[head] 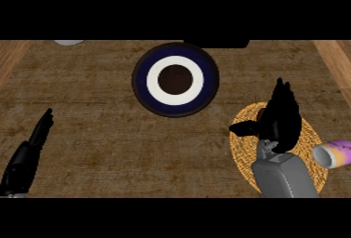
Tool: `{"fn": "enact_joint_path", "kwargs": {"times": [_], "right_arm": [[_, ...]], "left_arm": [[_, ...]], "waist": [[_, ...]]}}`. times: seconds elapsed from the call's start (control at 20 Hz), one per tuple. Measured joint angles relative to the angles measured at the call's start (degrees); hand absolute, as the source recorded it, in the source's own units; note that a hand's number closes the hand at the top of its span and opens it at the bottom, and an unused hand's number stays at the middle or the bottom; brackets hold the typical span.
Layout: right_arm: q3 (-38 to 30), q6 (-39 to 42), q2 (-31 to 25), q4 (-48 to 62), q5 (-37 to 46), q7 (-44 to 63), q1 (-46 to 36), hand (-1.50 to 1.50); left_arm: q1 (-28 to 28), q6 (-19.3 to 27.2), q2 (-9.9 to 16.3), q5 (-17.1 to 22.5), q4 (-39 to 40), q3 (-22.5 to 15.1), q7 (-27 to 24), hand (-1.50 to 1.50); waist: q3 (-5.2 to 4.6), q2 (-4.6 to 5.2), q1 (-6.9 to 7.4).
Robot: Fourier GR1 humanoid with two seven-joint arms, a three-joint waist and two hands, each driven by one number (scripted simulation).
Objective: Pick the sweet potato from the placemat and place it in the plate
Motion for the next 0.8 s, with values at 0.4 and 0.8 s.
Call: {"fn": "enact_joint_path", "kwargs": {"times": [0.4, 0.8], "right_arm": [[-5.9, 10.8, -2.8, 5.2, -5.5, -0.8, -2.0, -1.50], [-8.9, 14.2, -3.9, 8.5, -8.5, -2.5, -2.5, -1.50]], "left_arm": [[-0.6, -1.1, -0.9, -1.0, 1.0, 1.1, -0.5, 0.00], [0.2, -2.8, -2.8, -3.2, 0.2, 3.0, -0.1, 0.00]], "waist": [[0.05, 0.11, 0.11], [0.08, 0.10, 0.16]]}}
